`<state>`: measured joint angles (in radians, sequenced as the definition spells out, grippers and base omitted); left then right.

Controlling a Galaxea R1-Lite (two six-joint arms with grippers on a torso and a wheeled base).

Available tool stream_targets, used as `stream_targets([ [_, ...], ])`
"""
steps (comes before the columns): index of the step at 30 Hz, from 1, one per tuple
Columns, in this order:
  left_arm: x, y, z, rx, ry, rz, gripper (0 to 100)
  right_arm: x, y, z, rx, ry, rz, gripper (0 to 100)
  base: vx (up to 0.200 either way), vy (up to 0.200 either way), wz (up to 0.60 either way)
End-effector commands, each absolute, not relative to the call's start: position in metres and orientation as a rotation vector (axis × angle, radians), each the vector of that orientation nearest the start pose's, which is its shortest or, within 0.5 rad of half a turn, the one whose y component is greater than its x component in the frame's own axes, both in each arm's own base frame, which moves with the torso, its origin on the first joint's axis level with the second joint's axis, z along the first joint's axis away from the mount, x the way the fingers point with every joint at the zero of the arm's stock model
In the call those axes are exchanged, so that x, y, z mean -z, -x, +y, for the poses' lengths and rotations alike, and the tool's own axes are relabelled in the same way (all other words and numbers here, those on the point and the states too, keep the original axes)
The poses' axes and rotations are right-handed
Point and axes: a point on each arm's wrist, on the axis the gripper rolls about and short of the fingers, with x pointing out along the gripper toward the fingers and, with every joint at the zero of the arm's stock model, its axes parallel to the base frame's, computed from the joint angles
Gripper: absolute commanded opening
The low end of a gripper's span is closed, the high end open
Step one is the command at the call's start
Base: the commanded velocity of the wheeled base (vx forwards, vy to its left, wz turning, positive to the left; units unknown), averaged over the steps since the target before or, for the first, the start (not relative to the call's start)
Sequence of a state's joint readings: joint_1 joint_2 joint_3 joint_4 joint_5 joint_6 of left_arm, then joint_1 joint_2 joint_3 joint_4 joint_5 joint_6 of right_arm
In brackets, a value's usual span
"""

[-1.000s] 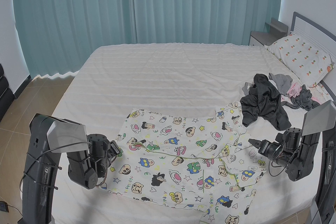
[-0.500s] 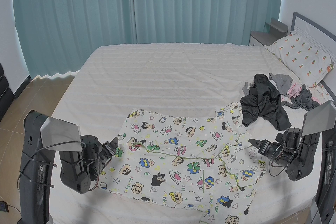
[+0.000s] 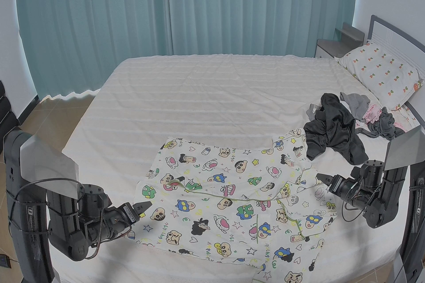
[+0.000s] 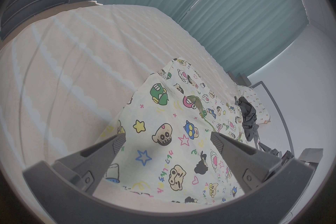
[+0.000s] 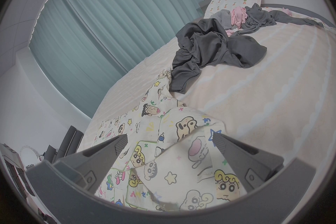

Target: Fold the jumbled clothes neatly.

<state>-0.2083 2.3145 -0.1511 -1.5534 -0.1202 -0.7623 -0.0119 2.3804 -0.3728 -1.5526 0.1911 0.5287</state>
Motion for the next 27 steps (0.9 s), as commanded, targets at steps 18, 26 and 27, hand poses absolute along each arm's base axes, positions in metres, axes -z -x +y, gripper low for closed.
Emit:
stream_targets([
  [18, 0.022, -0.226, -0.052, 0.035, 0.744, 0.75, 100, 0.017, -0.262, 0.033, -0.174, -0.452, 0.597, 100, -0.178, 0.0, 0.0],
  [26, 0.025, -0.227, -0.053, 0.028, 0.74, 0.758, 100, 0.036, -0.233, 0.051, -0.302, -0.376, 0.769, 100, 0.0, 0.0, 0.0],
  [27, 0.025, -0.227, -0.052, 0.027, 0.739, 0.76, 100, 0.039, -0.232, 0.052, -0.307, -0.365, 0.785, 100, 0.0, 0.0, 0.0],
])
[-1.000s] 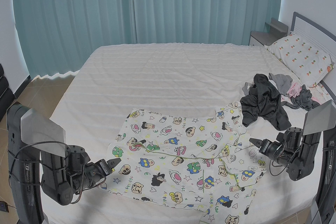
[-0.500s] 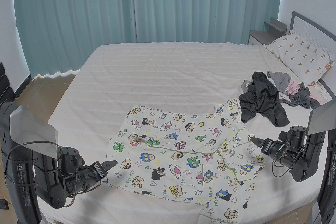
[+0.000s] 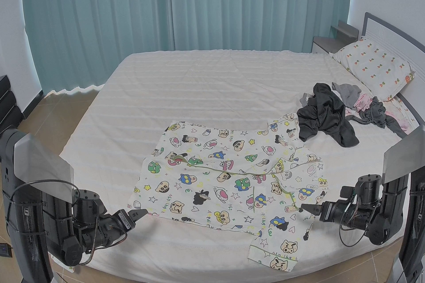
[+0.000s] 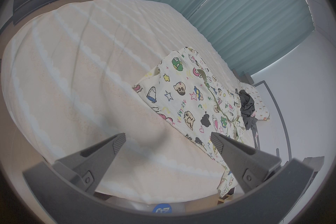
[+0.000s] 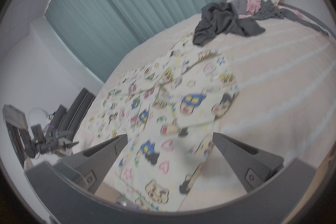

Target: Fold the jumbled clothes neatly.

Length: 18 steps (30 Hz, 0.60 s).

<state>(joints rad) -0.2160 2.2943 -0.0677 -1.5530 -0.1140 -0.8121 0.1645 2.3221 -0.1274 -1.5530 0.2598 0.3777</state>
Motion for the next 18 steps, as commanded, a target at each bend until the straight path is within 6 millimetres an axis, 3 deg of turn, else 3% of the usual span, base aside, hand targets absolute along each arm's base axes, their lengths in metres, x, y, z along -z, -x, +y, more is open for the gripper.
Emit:
stream_targets([
  [1, 0.026, -0.227, -0.052, 0.025, 0.738, 0.762, 100, 0.044, -0.23, 0.053, -0.31, -0.349, 0.806, 100, 0.0, 0.0, 0.0],
  [8, 0.027, -0.226, -0.054, 0.029, 0.734, 0.767, 100, 0.055, -0.225, 0.055, -0.33, -0.295, 0.853, 100, 0.0, 0.0, 0.0],
  [18, 0.03, -0.227, -0.058, 0.015, 0.714, 0.765, 100, 0.066, -0.215, 0.075, -0.398, -0.245, 0.92, 100, 0.0, 0.0, 0.0],
])
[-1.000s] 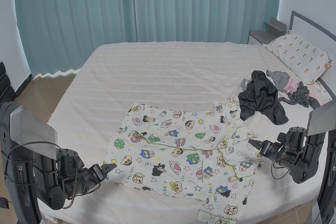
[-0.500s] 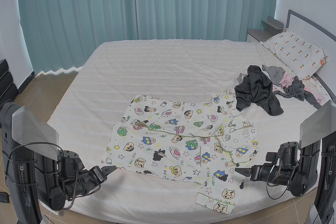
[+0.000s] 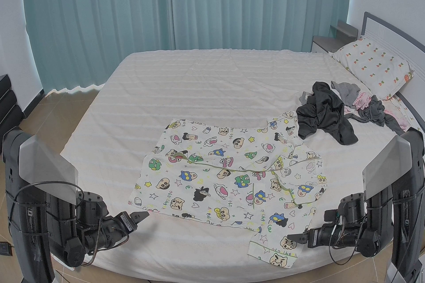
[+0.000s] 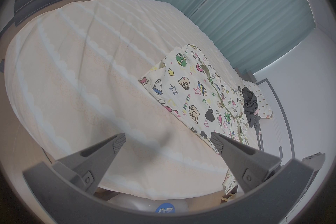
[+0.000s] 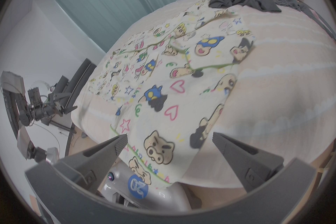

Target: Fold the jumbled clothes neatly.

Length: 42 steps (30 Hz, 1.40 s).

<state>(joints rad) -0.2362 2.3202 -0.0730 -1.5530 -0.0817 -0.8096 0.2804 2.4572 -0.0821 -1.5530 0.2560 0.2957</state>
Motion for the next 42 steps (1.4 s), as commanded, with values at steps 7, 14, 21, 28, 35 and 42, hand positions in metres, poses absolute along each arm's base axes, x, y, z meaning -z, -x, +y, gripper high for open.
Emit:
stream_targets([
  [7, 0.03, -0.227, -0.06, 0.022, 0.71, 0.767, 100, 0.075, -0.213, 0.082, -0.397, -0.226, 0.949, 100, 0.0, 0.0, 0.0],
  [14, 0.03, -0.227, -0.062, 0.017, 0.704, 0.763, 100, 0.081, -0.223, 0.096, -0.327, -0.254, 0.904, 100, 0.0, 0.0, 0.0],
  [21, 0.03, -0.227, -0.062, 0.019, 0.704, 0.763, 100, 0.08, -0.22, 0.099, -0.332, -0.258, 0.915, 0, 0.0, 0.0, 0.0],
  [28, 0.03, -0.227, -0.062, 0.017, 0.703, 0.762, 100, 0.078, -0.217, 0.095, -0.309, -0.242, 0.916, 0, 0.0, 0.0, 0.0],
  [35, 0.03, -0.228, -0.062, 0.018, 0.699, 0.76, 100, 0.067, -0.209, 0.077, -0.289, -0.192, 0.923, 0, 0.0, 0.0, 0.0],
  [42, 0.037, -0.233, -0.068, -0.033, 0.664, 0.73, 100, 0.068, -0.2, 0.063, -0.311, -0.134, 0.965, 0, 0.0, 0.0, 0.0],
])
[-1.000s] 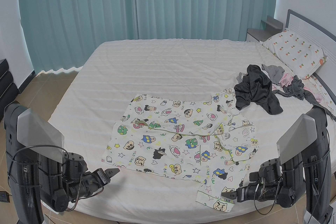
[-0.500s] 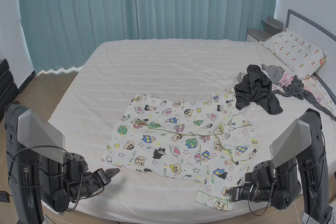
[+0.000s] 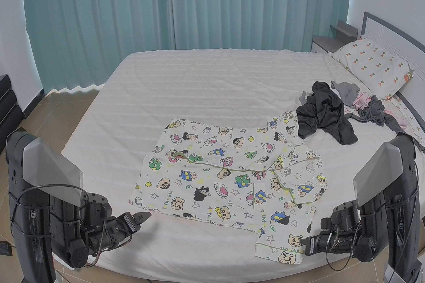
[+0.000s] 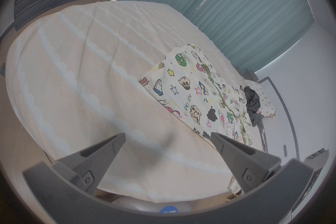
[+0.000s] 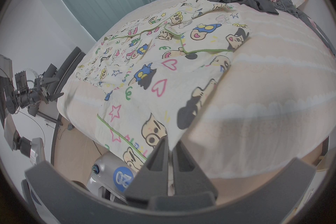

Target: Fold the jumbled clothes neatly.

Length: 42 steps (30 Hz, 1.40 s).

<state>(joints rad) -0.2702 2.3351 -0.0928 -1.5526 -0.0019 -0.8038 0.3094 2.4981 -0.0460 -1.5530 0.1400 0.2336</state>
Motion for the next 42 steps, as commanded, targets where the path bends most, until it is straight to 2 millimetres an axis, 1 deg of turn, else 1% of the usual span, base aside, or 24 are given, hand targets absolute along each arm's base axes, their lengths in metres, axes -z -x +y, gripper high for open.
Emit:
stream_targets([
  [1, 0.039, -0.234, -0.069, -0.042, 0.659, 0.727, 100, 0.067, -0.197, 0.062, -0.322, -0.127, 0.977, 0, 0.0, 0.0, 0.0],
  [7, 0.039, -0.236, -0.07, -0.041, 0.667, 0.716, 100, 0.07, -0.196, 0.062, -0.336, -0.119, 0.988, 0, 0.0, 0.0, 0.0],
  [17, 0.038, -0.248, -0.073, -0.036, 0.672, 0.666, 100, 0.07, -0.197, 0.067, -0.38, -0.128, 0.986, 0, 0.0, 0.0, 0.0],
  [18, 0.038, -0.248, -0.073, -0.036, 0.672, 0.666, 100, 0.07, -0.198, 0.067, -0.38, -0.128, 0.985, 100, 0.0, 0.0, 0.0],
  [23, 0.038, -0.248, -0.073, -0.04, 0.671, 0.668, 100, 0.07, -0.198, 0.069, -0.408, -0.139, 0.985, 100, 0.0, 0.0, 0.0],
  [26, 0.038, -0.248, -0.073, -0.04, 0.671, 0.669, 100, 0.07, -0.198, 0.077, -0.454, -0.143, 0.979, 100, 0.0, 0.0, 0.0],
  [31, 0.039, -0.248, -0.072, -0.041, 0.67, 0.672, 100, 0.075, -0.197, 0.094, -0.481, -0.15, 0.992, 100, 0.0, 0.0, 0.0],
  [34, 0.039, -0.248, -0.072, -0.042, 0.67, 0.67, 100, 0.076, -0.198, 0.096, -0.458, -0.15, 0.984, 100, 0.0, 0.0, 0.0],
  [40, 0.039, -0.248, -0.072, -0.043, 0.671, 0.67, 100, 0.079, -0.195, 0.105, -0.424, -0.116, 0.98, 100, 0.0, 0.0, 0.0],
  [41, 0.039, -0.248, -0.072, -0.043, 0.671, 0.67, 100, 0.08, -0.196, 0.106, -0.422, -0.116, 0.976, 100, 0.0, 0.0, 0.0],
  [42, 0.038, -0.248, -0.072, -0.046, 0.671, 0.667, 100, 0.081, -0.2, 0.111, -0.395, -0.131, 0.953, 100, 0.0, 0.0, 0.0],
])
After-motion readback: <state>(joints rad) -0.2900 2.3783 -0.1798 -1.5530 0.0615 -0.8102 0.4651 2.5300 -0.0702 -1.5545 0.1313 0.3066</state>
